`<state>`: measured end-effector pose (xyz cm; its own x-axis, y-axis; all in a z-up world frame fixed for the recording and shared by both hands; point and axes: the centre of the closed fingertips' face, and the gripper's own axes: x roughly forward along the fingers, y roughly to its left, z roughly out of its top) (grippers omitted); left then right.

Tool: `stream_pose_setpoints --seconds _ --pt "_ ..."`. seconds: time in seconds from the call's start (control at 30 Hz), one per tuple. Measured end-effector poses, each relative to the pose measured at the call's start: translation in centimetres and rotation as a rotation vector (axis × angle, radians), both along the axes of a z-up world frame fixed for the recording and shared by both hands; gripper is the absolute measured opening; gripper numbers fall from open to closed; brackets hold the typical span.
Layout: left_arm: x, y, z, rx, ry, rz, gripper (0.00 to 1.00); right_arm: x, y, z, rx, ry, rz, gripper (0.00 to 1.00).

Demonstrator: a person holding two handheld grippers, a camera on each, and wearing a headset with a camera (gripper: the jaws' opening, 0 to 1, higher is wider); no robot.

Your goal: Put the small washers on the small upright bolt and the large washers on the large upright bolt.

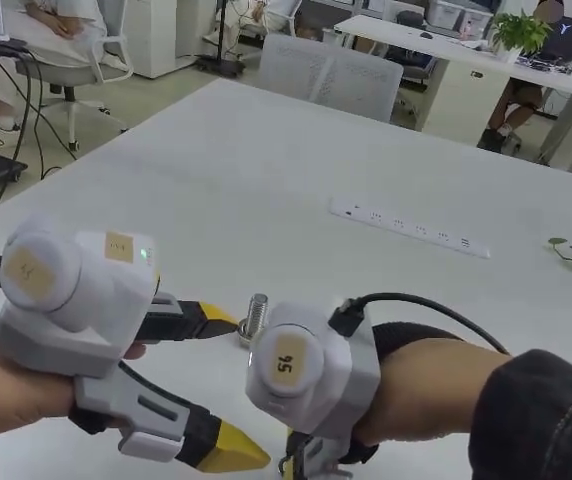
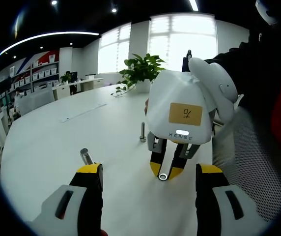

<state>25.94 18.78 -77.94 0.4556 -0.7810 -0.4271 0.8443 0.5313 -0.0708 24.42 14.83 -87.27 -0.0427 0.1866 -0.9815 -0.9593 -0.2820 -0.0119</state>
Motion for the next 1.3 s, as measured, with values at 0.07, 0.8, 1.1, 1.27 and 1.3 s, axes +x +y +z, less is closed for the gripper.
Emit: stream_pose_setpoints --seconds 0.07,0.8,1.1,1.27,1.3 --pt "0.0 0.0 0.0 -0.001 0.000 0.001 0.77 0.0 0.0 0.0 0.001 0.003 -0.001 0.14" --pt "0.0 -0.1 -0.2 0.005 0.004 -0.005 0.77 0.1 0.0 -0.1 0.007 0.002 -0.001 0.13" --pt "0.0 -0.4 -0.3 0.006 0.006 -0.009 0.77 0.3 -0.5 0.0 0.008 0.005 -0.016 0.13" --pt "-0.1 -0.4 -0.3 0.007 0.006 -0.011 0.77 0.6 -0.9 0.4 0.006 0.003 -0.027 0.13" --pt "-0.1 -0.5 -0.3 0.007 0.006 -0.011 0.77 0.7 -1.1 0.5 0.005 0.002 -0.030 0.13"
